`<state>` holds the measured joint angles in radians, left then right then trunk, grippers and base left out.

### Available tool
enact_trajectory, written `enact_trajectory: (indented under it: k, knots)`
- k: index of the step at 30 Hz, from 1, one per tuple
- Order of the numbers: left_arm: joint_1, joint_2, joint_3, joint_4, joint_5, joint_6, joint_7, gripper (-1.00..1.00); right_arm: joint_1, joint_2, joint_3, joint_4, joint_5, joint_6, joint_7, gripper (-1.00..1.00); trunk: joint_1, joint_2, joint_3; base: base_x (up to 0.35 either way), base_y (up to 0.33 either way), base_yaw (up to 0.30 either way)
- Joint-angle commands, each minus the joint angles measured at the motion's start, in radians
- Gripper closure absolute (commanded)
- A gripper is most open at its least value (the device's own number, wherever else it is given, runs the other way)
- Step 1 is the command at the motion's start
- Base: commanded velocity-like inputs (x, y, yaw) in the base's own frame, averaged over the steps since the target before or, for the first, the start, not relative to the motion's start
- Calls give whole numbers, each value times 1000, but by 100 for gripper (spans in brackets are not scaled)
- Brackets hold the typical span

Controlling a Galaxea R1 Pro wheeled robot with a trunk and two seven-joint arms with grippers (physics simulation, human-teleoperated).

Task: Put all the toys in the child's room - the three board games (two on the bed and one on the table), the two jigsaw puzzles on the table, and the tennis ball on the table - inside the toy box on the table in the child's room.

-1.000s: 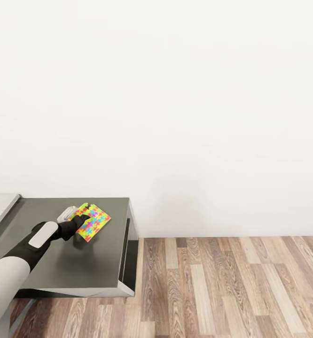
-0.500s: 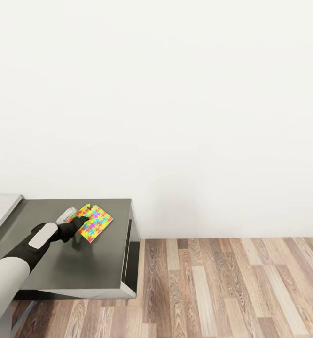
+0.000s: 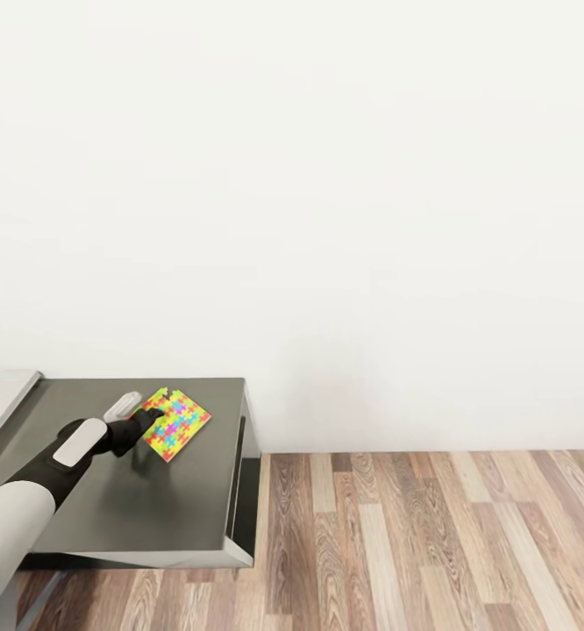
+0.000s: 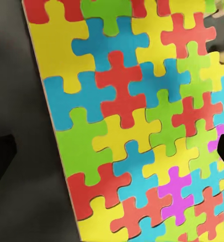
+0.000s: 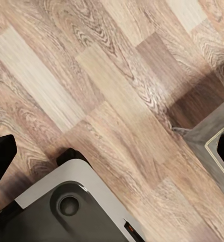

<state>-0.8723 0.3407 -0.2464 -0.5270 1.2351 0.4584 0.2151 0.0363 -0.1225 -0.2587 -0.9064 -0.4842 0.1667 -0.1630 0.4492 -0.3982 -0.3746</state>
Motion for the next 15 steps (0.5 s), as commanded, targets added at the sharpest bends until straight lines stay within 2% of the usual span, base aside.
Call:
enact_trajectory:
  k: [1, 10, 15]
  knots:
    - [-1, 1, -7, -2, 11, 0, 9, -100, 0, 0, 1, -3, -8, 5, -5, -100, 1, -2, -1, 95, 0, 0]
    - [-1, 1, -6, -2, 11, 0, 9, -100, 0, 0, 1, -3, -7, 5, -6, -100, 1, -2, -1, 30, 1, 0]
    - [-1, 1, -6, -2, 11, 0, 9, -100, 0, 0, 1, -3, -8, 5, -6, -100, 1, -2, -1, 68, 63, 0]
